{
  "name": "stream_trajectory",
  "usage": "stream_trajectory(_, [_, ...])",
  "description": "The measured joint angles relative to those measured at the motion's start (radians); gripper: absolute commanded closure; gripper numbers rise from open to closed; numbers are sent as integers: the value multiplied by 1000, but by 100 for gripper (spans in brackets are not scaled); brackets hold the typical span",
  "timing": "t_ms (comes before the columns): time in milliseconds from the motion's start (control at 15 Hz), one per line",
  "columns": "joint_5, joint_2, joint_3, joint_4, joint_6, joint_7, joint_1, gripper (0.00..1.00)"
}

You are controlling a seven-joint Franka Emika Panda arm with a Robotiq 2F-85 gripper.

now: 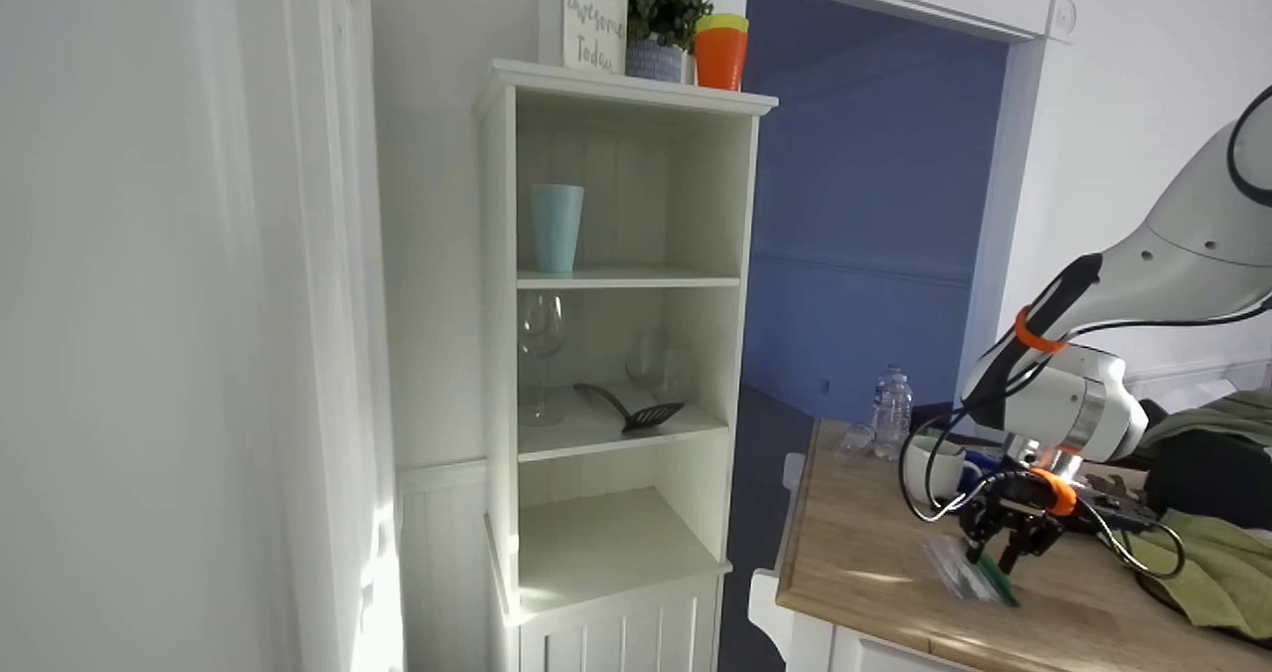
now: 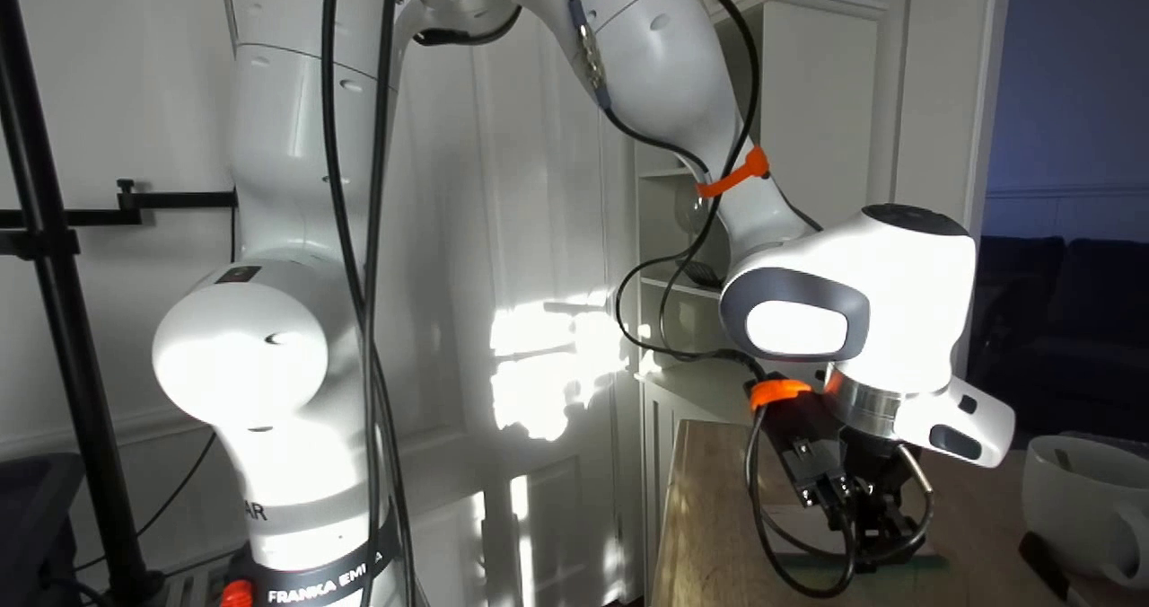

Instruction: Place the Ziploc bags individually on the table

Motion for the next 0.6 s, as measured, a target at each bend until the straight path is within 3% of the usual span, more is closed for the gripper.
stream_trajectory(267, [0, 26, 39, 14, 36, 1, -24, 62])
stream_trajectory(600, [-1, 33, 53, 19, 58, 4, -35, 76])
